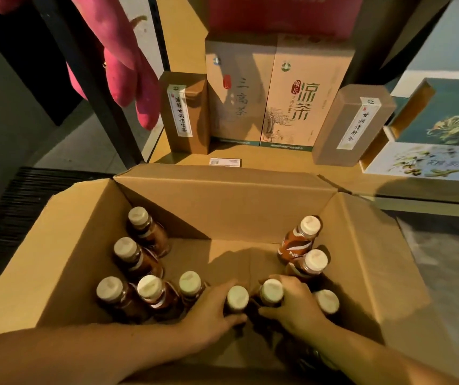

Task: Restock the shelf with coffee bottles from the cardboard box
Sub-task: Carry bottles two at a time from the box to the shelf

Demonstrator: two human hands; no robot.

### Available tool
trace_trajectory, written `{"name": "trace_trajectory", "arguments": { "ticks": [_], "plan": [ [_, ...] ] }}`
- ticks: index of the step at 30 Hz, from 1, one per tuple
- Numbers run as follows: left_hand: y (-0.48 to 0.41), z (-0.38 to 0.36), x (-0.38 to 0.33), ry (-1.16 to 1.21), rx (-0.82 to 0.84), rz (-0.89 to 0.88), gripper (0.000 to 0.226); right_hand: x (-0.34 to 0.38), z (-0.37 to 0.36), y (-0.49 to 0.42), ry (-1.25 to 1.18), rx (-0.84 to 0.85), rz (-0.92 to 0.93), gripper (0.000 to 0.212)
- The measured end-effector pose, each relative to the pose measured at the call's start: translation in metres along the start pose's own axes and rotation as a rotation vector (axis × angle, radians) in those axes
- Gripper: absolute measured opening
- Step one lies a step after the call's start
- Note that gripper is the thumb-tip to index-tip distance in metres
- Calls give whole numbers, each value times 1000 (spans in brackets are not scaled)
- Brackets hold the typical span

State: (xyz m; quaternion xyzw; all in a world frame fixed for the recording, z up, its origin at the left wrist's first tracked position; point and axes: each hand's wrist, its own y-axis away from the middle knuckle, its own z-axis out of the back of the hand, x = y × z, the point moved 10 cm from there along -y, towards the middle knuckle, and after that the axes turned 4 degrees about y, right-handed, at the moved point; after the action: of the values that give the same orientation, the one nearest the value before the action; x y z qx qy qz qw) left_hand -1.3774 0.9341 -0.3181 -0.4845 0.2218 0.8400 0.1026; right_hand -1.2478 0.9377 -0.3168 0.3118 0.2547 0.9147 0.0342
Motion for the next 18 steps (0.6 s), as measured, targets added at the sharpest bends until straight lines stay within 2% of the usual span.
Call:
{"name": "trace_trajectory", "arguments": {
  "ticks": [6, 12, 15, 18],
  "plan": [
    [2, -1, -11, 7, 23, 12, 42, 20, 17, 5, -60, -79, 96, 37],
    [7, 25, -50, -76, -72, -58, 42, 32, 48, 15, -184, -267, 141, 34],
    [17, 43, -69, -6, -119, -71, 39, 46, 63, 25, -226, -309, 182, 36],
    [32, 69, -86, 89, -199, -51, 39, 66, 81, 38, -244, -358, 215, 48]
  ]
}}
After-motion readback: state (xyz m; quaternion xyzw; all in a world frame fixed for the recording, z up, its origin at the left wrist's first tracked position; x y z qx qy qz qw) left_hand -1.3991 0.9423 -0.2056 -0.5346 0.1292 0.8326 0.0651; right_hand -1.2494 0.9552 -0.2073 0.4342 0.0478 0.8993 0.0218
